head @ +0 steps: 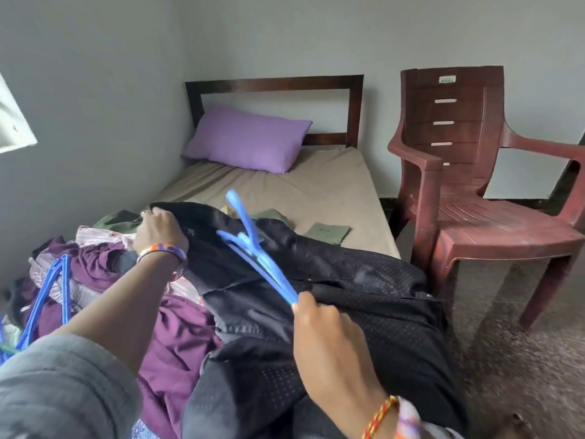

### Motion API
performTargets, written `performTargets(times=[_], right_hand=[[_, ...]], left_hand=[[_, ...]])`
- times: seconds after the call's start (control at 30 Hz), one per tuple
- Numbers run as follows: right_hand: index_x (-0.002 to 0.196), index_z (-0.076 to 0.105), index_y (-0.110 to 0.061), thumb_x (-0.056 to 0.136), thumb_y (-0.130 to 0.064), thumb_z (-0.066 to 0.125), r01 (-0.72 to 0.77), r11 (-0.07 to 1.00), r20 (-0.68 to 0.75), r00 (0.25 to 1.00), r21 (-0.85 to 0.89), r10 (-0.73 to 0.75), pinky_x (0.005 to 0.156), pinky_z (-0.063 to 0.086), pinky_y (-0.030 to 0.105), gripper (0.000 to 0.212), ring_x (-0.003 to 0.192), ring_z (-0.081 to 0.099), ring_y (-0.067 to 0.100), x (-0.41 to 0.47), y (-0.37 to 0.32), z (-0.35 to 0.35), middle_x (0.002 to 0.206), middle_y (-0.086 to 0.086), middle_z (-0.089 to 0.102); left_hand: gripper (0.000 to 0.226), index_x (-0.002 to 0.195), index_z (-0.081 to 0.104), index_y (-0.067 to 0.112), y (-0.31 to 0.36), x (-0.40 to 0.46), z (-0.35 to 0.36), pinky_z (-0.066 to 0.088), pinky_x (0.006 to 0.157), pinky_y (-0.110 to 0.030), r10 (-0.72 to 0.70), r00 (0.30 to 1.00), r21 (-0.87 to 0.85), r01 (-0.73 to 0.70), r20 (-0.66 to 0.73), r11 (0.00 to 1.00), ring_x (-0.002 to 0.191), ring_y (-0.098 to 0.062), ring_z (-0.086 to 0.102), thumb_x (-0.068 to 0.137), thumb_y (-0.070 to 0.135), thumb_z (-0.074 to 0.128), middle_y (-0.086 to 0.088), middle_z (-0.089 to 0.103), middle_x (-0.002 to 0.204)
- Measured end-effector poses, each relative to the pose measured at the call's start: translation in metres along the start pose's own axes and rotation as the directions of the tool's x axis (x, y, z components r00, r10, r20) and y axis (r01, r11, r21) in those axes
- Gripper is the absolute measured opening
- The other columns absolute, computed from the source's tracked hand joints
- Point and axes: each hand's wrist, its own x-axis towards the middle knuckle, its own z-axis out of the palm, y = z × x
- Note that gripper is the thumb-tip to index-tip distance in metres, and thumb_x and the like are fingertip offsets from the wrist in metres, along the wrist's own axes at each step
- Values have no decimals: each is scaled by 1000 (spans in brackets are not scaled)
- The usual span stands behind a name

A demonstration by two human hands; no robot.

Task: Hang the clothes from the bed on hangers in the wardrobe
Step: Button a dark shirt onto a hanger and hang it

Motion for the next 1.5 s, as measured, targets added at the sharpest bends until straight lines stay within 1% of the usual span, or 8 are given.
performTargets(times=[0.2,0.7,0.87,1.03,1.17,1.3,1.43,1.5], right_hand=[[95,44,-17,102,-28,27,-1,977,90,996,213,-18,62,27,32,21,92,61,32,9,-6,8,101,12,64],[103,59,3,99,-21,35,-399,650,86,885,647,458,80,41,36,34,105,57,37,115,-2,27,110,23,63],[83,54,-3,97,-16,34,-422,413,101,787,807,608,77,46,42,28,85,57,33,138,4,18,98,26,63],[112,57,8,100,-16,33,-446,457,80,777,770,624,80,39,35,36,110,53,41,132,6,19,119,27,59],[103,56,7,101,-23,35,-366,582,14,855,727,519,72,32,34,36,107,54,40,126,4,27,114,29,59],[73,58,-7,97,-26,48,-280,710,175,960,647,219,58,32,31,32,73,56,28,125,5,15,74,14,61],[71,62,-11,97,-41,43,-248,752,530,834,611,-156,66,43,24,44,67,56,13,102,3,2,72,2,61],[94,69,-5,94,-46,46,-193,799,621,738,570,-264,86,48,31,47,90,63,20,89,-1,9,94,7,69]], left_hand=[[47,130,39,-2,13,-22,9,45,72,-49,387,922,50,-386,-1,921,97,-47,59,83,-5,44,-20,32,145],[65,127,55,7,60,-117,-53,55,71,-51,785,594,-247,-798,-176,549,96,-41,64,65,0,36,-14,52,136],[58,132,29,8,43,-157,-38,35,69,-31,491,855,-167,-466,169,869,106,-33,57,85,23,58,-12,56,123],[25,90,30,10,41,-174,-39,39,68,-32,442,837,-136,-421,322,897,98,-35,59,87,26,49,-13,63,100],[16,86,37,18,55,-172,-62,55,53,-41,550,770,-694,-201,324,691,55,-29,66,81,10,49,-13,68,61],[17,96,38,17,57,-132,-67,51,41,-31,334,889,-911,182,312,369,36,-20,57,93,6,51,-9,61,45],[52,101,52,13,28,-68,-52,54,74,-47,186,980,-658,-94,71,747,78,-35,66,81,61,50,-18,69,82],[77,109,51,1,23,-44,-47,50,87,-46,146,982,-655,-34,117,755,92,-36,62,78,71,47,-23,64,97]])
